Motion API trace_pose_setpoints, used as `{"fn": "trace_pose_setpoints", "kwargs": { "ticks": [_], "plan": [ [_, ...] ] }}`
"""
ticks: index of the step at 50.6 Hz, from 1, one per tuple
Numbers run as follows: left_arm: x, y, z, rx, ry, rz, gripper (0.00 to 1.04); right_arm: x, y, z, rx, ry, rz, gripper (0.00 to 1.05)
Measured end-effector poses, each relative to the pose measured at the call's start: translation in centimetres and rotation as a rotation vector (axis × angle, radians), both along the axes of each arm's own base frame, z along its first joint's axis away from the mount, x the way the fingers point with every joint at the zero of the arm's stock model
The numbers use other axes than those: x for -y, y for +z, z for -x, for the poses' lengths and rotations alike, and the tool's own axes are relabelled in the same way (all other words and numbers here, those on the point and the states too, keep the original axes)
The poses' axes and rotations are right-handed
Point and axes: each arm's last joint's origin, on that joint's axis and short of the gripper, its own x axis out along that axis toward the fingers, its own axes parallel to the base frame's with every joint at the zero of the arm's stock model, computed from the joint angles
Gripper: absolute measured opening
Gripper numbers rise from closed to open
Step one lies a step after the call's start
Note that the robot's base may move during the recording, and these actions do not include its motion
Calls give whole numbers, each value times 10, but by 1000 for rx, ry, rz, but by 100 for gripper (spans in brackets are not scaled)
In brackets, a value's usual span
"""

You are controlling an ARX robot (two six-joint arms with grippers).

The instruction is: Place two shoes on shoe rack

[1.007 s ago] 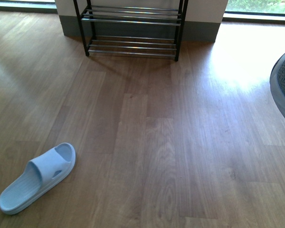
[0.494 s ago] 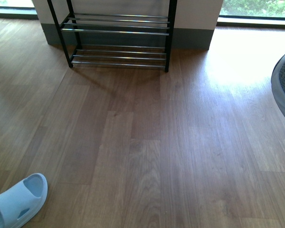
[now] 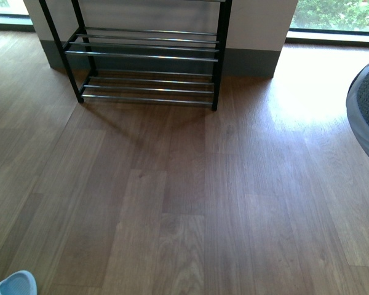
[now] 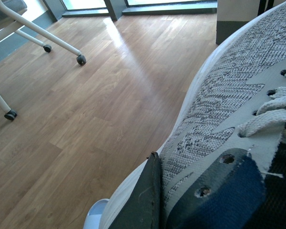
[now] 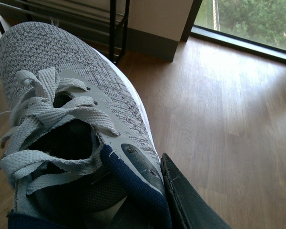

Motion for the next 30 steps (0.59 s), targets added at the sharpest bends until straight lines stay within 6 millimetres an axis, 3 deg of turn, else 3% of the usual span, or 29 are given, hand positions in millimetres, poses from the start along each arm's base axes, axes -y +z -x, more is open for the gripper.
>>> {"fn": "trace_pose_setpoints", "kwargs": {
  "ticks": [30],
  "plan": [
    [0, 0, 0, 1, -9, 3, 2, 0, 0, 0, -3, -12, 2, 1]
  ]
}}
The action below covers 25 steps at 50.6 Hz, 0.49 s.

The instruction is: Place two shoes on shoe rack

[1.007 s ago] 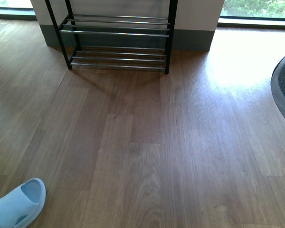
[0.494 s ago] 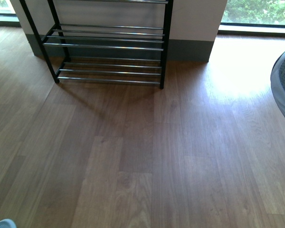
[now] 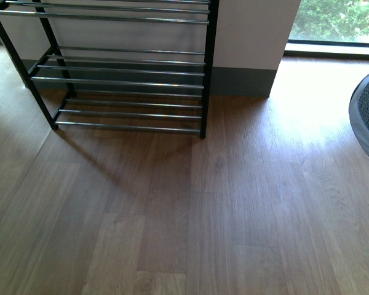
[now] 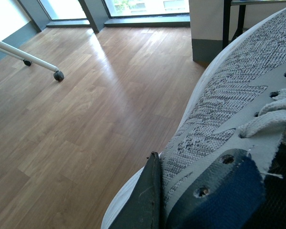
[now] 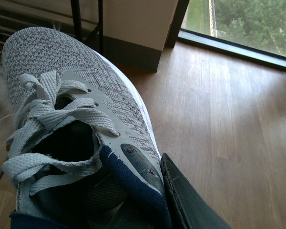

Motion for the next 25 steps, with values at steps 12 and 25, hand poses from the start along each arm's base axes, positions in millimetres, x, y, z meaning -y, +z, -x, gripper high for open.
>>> {"fn": "trace_pose_setpoints", "kwargs": {
  "ticks": [12, 25],
  "plan": [
    [0, 0, 0, 0, -6, 2, 2, 0, 0, 0, -2, -6, 2, 1],
    [0, 0, 0, 0, 0, 0, 2, 0, 0, 0, 1, 0, 1, 1]
  ]
}}
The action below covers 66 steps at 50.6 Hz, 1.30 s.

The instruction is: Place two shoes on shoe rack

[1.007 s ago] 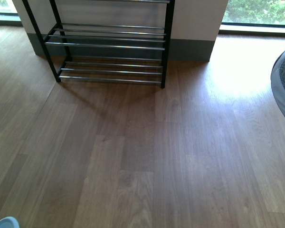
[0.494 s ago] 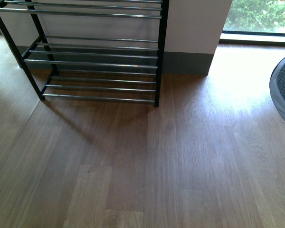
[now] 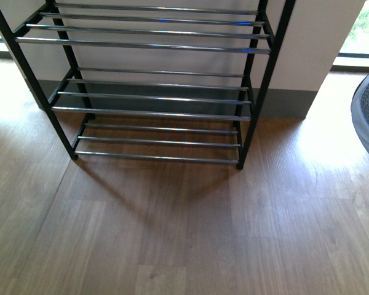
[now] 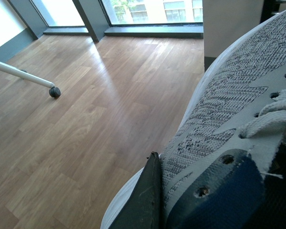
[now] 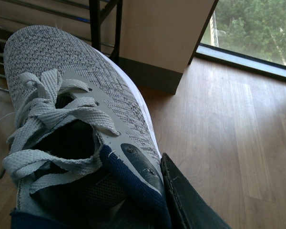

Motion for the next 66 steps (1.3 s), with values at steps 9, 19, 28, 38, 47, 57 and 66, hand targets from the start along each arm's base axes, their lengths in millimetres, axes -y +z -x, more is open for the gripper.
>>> {"fn": "trace_pose_setpoints", "kwargs": {
  "ticks": [9, 19, 28, 38, 47, 57, 66],
  "plan": [
    [0, 0, 0, -2, 7, -2, 2, 0, 0, 0, 2, 11, -3, 1],
    [0, 0, 0, -1, 5, -1, 2, 0, 0, 0, 3, 7, -1, 1],
    [0, 0, 0, -1, 5, -1, 2, 0, 0, 0, 2, 4, 0, 1],
    [0, 0, 0, -2, 3, -1, 2, 0, 0, 0, 0, 4, -1, 1],
    [0, -1, 0, -4, 3, 0, 2, 0, 0, 0, -2, 1, -2, 1],
    [0, -1, 0, -3, 3, 0, 2, 0, 0, 0, -2, 2, -1, 1],
    [0, -1, 0, -3, 4, 0, 2, 0, 0, 0, -1, 1, -1, 1]
  ]
}}
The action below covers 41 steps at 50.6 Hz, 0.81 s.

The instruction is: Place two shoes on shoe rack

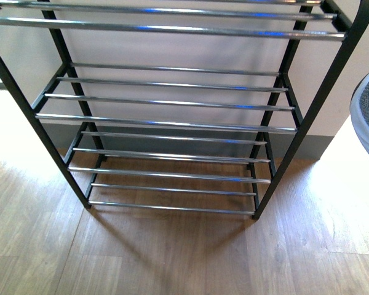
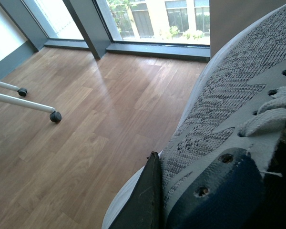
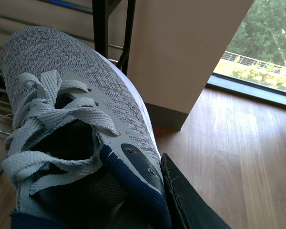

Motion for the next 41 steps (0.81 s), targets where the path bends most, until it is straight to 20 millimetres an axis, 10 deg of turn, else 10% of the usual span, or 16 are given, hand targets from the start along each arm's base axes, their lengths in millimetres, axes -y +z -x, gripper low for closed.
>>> {"fn": "trace_pose_setpoints", "kwargs": {
  "ticks": [41],
  "plan": [
    [0, 0, 0, 1, -1, 2, 2, 0, 0, 0, 0, -1, 1, 1]
  ]
}}
